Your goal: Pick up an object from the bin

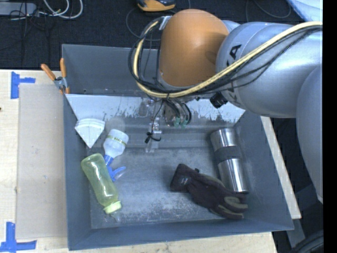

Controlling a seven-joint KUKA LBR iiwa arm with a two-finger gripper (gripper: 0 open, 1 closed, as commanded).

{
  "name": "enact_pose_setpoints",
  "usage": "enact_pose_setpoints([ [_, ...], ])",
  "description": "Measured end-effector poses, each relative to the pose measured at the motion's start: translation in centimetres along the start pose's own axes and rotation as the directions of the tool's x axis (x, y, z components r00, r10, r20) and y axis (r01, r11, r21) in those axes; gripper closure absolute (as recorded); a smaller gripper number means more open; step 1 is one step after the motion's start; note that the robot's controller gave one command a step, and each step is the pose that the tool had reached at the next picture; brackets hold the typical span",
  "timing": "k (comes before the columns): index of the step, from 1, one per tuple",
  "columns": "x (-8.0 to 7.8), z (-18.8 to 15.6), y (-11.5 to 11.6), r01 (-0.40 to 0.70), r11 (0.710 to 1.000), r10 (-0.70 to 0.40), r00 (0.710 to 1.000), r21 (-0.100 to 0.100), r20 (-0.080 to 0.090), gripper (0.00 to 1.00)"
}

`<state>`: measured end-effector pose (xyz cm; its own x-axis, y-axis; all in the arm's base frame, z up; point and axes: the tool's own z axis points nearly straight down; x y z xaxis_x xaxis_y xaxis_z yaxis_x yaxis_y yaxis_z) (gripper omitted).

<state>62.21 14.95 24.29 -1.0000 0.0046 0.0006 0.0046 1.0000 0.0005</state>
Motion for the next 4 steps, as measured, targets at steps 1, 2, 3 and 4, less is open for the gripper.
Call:
enact_pose_setpoints([
  [1,0.0,0.0,0.0,0.000,1.000,0.000,1.000,0.000,0.000,0.00],
  [2,1.3,5.0,-0.8,-0.035,0.999,0.035,0.999,-0.001,0.005,0.00],
  [3,3.6,8.7,-4.2,-0.079,0.997,0.079,0.997,0.000,-0.005,0.00],
  [4,5.4,9.6,-6.9,-0.113,0.994,0.113,0.994,0.000,-0.001,0.00],
])
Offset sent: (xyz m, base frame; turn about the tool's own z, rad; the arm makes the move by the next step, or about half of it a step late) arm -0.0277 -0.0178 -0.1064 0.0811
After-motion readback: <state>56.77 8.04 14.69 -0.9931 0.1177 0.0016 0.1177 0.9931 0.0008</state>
